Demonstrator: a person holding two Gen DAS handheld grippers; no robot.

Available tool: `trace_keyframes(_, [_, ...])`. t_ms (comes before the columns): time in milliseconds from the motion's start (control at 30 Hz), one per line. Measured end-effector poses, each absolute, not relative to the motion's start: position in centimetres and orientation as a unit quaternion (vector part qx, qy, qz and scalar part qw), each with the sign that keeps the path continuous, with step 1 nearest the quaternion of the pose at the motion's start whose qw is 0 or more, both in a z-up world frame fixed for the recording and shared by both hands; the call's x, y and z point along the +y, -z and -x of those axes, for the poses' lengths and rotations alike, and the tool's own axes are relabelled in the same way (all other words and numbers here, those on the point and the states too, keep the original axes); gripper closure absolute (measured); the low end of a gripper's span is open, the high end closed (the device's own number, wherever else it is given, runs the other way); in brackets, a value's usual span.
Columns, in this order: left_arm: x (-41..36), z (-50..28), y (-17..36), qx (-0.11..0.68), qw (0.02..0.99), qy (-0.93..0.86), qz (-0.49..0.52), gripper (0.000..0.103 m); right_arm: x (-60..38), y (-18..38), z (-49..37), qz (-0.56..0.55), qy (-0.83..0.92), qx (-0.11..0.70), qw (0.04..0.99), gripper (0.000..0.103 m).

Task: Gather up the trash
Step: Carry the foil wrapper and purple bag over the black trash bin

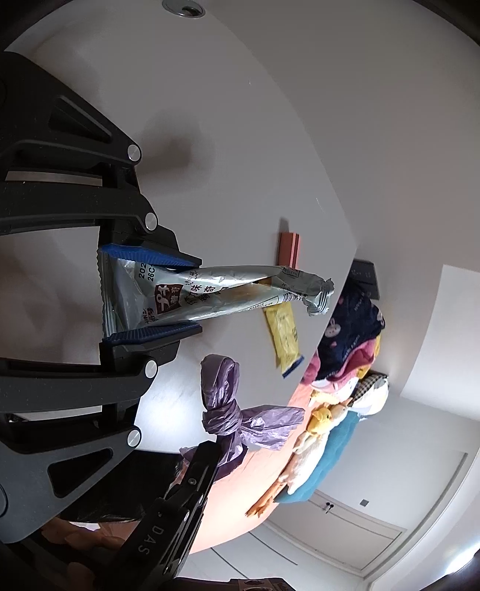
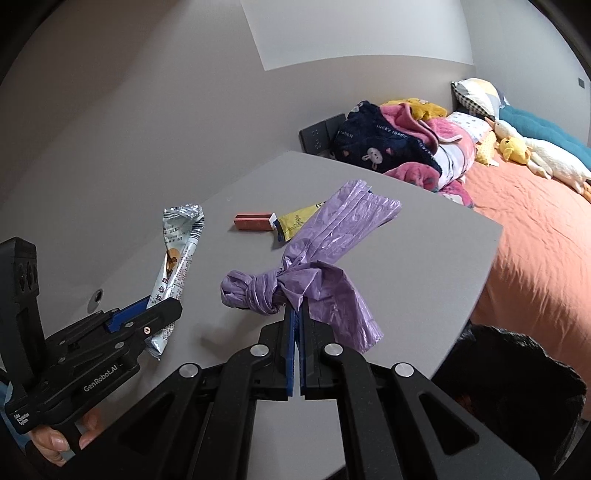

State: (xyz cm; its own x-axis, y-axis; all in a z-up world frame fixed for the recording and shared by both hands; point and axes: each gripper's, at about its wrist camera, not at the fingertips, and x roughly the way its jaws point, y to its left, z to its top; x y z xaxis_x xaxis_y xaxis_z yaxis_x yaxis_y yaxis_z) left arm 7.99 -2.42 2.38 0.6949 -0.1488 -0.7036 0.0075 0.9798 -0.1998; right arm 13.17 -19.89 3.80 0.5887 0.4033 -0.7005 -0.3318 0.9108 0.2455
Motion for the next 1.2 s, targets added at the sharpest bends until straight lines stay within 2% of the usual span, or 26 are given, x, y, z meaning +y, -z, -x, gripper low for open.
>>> trace_keyframes(1200, [-14.8,-2.5,-3.5,0.376,0.915,0.138,0.038,0.074,-34.0,-5.8,-2.4,-0.1,-0.126,0.366,0.916,0.101])
